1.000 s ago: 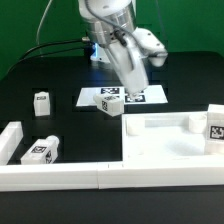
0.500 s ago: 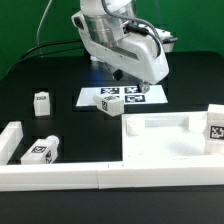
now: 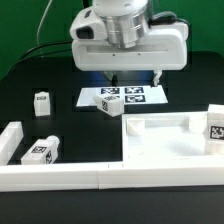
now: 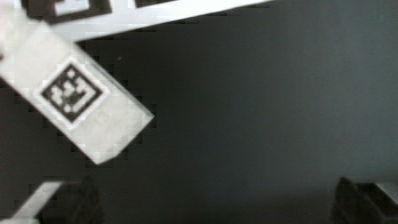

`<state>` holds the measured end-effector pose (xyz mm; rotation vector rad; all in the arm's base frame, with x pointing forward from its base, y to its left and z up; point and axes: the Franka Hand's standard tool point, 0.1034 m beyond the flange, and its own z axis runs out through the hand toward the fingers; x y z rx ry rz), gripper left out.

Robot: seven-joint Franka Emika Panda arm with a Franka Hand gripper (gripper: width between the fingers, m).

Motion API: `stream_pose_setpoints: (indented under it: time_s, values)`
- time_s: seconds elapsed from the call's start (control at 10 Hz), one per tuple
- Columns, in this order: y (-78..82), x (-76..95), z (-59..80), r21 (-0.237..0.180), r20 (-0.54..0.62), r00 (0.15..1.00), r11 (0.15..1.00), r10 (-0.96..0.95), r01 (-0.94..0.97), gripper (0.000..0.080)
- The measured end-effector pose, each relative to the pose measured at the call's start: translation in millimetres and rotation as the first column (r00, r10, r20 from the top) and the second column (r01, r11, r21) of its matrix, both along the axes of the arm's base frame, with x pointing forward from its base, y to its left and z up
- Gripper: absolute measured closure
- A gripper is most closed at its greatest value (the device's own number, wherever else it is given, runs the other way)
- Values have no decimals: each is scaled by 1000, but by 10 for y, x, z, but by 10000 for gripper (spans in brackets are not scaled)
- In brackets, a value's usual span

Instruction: Assemble square table

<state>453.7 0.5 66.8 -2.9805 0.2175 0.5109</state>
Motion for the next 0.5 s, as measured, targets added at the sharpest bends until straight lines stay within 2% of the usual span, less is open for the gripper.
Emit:
stream_pose_setpoints:
  time_s: [0.2,0.3,0.4,0.5]
  values:
    - [-56,-14,-12,28,11,993,993,118,-119,150]
    - [-97,-47,-55,25,0,982,982,187,-187,150]
    - [-182,-66,-99,70,17,919,916,395,-395,150]
    - [-259,-80,-139,111,43,867,860,497,-498,150]
